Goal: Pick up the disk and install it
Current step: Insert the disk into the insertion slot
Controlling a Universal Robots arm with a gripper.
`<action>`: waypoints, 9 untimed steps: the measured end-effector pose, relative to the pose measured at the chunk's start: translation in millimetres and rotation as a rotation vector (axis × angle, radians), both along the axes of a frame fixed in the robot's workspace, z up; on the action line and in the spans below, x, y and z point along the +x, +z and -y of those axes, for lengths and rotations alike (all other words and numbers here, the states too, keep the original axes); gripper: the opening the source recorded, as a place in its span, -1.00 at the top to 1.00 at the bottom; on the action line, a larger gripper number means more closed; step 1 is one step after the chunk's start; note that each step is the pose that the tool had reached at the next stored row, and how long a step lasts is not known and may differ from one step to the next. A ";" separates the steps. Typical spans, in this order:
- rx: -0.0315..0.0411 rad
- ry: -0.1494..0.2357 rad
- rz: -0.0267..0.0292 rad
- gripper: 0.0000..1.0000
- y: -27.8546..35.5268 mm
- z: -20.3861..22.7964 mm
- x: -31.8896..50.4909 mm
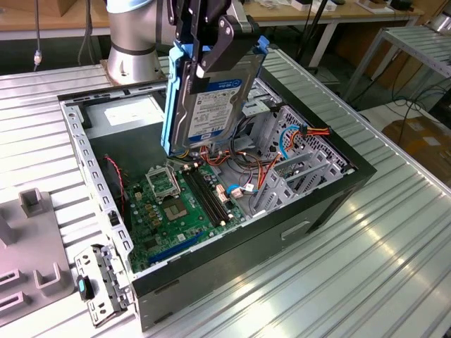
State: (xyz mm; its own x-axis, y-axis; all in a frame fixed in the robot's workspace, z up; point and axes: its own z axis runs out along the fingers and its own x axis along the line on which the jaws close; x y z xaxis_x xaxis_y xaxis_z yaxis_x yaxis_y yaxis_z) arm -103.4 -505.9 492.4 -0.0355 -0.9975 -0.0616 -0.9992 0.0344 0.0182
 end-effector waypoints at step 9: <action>-0.0004 0.000 -0.0001 0.25 -0.1 0.7 8.8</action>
State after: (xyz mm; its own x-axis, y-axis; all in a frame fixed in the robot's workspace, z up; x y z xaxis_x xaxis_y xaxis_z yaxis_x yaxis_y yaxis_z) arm -94.6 -506.7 492.2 -0.0355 -0.9975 -0.0611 -0.9992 0.0344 0.0183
